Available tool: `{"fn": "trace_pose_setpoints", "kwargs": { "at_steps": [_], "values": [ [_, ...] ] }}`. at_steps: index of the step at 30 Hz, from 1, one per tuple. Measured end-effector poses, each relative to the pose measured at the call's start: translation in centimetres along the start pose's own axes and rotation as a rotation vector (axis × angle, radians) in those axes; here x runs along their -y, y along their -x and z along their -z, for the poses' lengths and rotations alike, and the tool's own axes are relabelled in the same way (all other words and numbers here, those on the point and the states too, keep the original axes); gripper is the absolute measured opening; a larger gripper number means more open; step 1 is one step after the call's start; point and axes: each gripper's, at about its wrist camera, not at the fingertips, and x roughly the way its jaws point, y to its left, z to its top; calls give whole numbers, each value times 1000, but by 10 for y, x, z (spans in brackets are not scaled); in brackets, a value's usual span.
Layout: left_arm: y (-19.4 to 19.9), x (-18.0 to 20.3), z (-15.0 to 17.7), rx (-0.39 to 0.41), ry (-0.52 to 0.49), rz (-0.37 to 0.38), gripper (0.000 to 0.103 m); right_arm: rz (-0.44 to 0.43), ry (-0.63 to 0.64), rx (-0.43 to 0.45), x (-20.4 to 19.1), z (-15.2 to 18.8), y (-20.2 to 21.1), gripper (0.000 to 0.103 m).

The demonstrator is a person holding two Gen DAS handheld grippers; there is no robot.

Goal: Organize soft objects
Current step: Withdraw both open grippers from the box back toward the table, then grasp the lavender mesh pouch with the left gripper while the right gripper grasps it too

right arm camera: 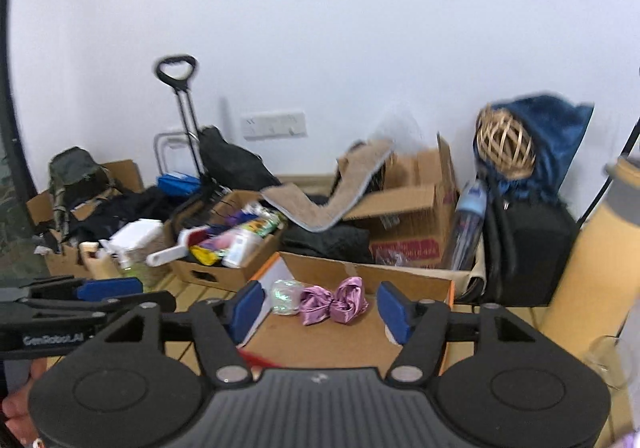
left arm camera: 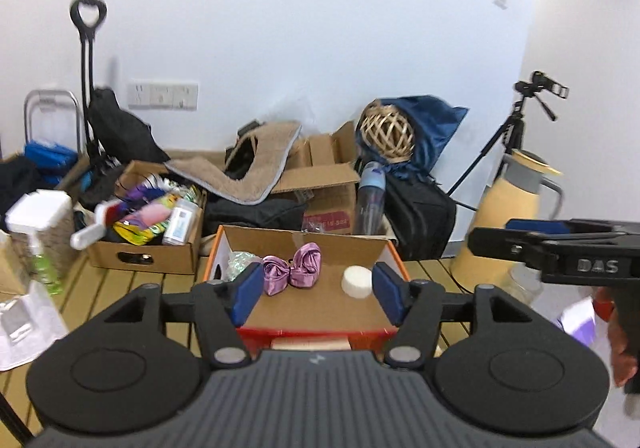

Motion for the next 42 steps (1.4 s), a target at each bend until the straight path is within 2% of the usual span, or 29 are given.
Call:
{"fn": "trace_pose_setpoints", "kwargs": {
  "at_steps": [3, 8, 13, 16, 18, 22, 25, 30, 37, 42],
  "values": [
    [52, 7, 26, 47, -25, 9, 70, -19, 53, 42, -16, 27, 56, 75],
    [128, 10, 78, 106, -45, 7, 74, -29, 84, 98, -35, 83, 137, 78],
    [199, 12, 141, 218, -93, -5, 83, -56, 81, 190, -53, 146, 211, 83],
    [229, 14, 178, 275, -126, -20, 87, -42, 107, 268, -70, 183, 249, 91],
    [243, 15, 199, 304, -121, -46, 90, -25, 134, 317, -82, 208, 271, 92],
    [264, 11, 233, 305, -68, -38, 92, 29, 138, 358, -98, 247, 292, 94],
    [266, 10, 240, 283, -78, -33, 92, 62, 118, 331, -99, 271, 293, 95],
    [258, 10, 240, 271, -74, -28, 94, 107, 81, 263, -83, 285, 281, 95],
    [200, 17, 246, 142, -66, 36, 93, 147, 29, 214, -61, 300, 249, 95],
    [141, 27, 246, 56, -55, 54, 92, 164, -12, 153, -39, 306, 211, 94]
  ]
}}
